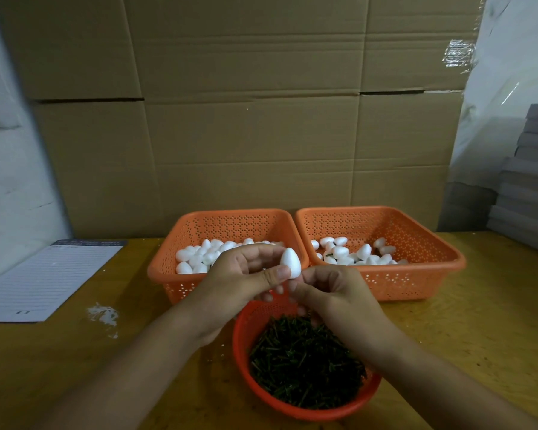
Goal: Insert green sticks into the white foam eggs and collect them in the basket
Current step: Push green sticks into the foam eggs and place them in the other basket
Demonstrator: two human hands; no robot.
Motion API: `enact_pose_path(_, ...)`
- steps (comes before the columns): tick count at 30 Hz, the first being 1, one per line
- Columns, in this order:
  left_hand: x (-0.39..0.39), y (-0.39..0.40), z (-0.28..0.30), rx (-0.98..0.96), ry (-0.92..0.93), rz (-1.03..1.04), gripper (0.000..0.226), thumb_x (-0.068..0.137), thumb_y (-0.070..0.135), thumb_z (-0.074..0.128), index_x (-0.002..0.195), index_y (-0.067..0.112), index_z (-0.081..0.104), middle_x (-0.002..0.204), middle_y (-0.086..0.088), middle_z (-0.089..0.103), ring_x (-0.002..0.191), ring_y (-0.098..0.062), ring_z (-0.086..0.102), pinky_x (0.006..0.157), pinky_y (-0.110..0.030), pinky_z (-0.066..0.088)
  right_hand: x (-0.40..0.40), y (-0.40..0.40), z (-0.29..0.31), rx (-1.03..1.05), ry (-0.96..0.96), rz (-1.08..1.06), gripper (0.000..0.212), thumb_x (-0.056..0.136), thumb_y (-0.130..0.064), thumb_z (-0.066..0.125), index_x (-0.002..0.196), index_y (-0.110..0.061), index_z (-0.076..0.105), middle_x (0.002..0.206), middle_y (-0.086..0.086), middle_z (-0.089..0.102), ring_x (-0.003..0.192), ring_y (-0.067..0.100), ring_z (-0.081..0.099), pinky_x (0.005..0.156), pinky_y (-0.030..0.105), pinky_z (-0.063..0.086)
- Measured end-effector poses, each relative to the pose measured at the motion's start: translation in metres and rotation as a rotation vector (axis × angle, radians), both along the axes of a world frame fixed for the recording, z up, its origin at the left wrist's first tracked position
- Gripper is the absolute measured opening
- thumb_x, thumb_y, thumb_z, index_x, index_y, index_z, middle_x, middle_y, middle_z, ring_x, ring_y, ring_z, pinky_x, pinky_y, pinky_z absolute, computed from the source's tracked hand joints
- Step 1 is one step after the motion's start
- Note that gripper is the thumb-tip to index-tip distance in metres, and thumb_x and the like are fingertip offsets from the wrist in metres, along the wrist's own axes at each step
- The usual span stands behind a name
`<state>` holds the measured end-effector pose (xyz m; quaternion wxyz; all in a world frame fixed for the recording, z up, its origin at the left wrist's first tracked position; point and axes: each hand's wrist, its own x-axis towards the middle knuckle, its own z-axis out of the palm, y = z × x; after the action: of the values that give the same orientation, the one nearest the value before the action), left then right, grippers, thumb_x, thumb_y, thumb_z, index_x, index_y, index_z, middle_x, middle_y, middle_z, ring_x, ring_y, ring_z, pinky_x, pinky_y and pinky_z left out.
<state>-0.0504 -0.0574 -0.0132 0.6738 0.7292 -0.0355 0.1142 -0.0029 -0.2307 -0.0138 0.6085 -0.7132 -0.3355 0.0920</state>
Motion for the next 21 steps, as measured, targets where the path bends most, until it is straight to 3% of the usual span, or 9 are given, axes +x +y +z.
enact_pose_path(5, -0.0026, 0.0038, 0.0018, -0.015, 0.032, -0.078, 0.045, 0.081, 0.027, 0.071, 0.124, 0.016, 0.067, 0.095, -0.006, 0.075, 0.082, -0.016, 0.066, 0.072, -0.022, 0.053, 0.001, -0.0042, 0.004, -0.03, 0.088, 0.119, 0.028, 0.096, -0.013, 0.063, 0.073, -0.023, 0.074, 0.071, -0.002, 0.068, 0.063, 0.007, 0.06, 0.053, 0.018, 0.045)
enact_pose_path(10, -0.0048, 0.0057, 0.0048, -0.06, 0.061, -0.139, 0.044, 0.082, 0.026, 0.069, 0.124, 0.015, 0.066, 0.085, 0.0, 0.071, 0.067, -0.009, 0.058, 0.071, -0.022, 0.053, 0.0041, -0.0072, 0.0071, -0.035, 0.226, 0.228, 0.025, 0.095, -0.015, 0.063, 0.073, -0.019, 0.072, 0.075, 0.001, 0.067, 0.061, 0.006, 0.056, 0.053, 0.017, 0.045)
enact_pose_path(15, -0.0062, 0.0083, 0.0062, -0.079, 0.055, -0.175, 0.043, 0.086, 0.028, 0.072, 0.127, 0.016, 0.067, 0.087, 0.002, 0.07, 0.067, -0.008, 0.057, 0.07, -0.021, 0.053, 0.0048, -0.006, 0.0034, 0.038, 0.355, 0.279, 0.017, 0.09, -0.021, 0.067, 0.074, -0.018, 0.072, 0.075, -0.001, 0.066, 0.06, 0.005, 0.053, 0.051, 0.016, 0.043)
enact_pose_path(17, -0.0063, 0.008, 0.0071, -0.093, 0.04, -0.163, 0.041, 0.084, 0.027, 0.072, 0.124, 0.018, 0.07, 0.092, -0.001, 0.071, 0.071, -0.009, 0.06, 0.07, -0.022, 0.053, 0.0037, -0.0049, 0.0029, 0.053, 0.325, 0.233, 0.012, 0.085, -0.026, 0.07, 0.076, -0.02, 0.074, 0.076, 0.0, 0.067, 0.061, 0.006, 0.056, 0.051, 0.017, 0.043)
enact_pose_path(21, -0.006, 0.004, 0.0063, -0.064, 0.002, -0.102, 0.045, 0.077, 0.036, 0.079, 0.119, 0.021, 0.071, 0.098, -0.003, 0.072, 0.081, -0.012, 0.063, 0.07, -0.023, 0.053, 0.0035, -0.0019, 0.0, 0.042, 0.152, 0.048, 0.013, 0.09, -0.018, 0.071, 0.078, -0.016, 0.075, 0.07, -0.001, 0.068, 0.059, 0.007, 0.058, 0.051, 0.018, 0.044)
